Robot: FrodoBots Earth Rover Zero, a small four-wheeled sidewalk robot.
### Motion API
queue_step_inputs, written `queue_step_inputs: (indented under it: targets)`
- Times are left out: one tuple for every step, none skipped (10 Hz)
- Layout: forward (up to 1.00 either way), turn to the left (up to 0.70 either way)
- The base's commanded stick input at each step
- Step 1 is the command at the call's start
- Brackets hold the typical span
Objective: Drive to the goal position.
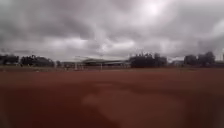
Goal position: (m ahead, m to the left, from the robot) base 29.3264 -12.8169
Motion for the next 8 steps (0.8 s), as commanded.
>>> queue_step_inputs:
  targets:
    - [0.70,0.00]
    - [0.70,0.00]
    - [0.70,0.00]
    - [0.70,0.00]
    - [0.70,0.00]
    - [0.70,0.00]
    - [0.70,0.00]
    - [0.70,0.00]
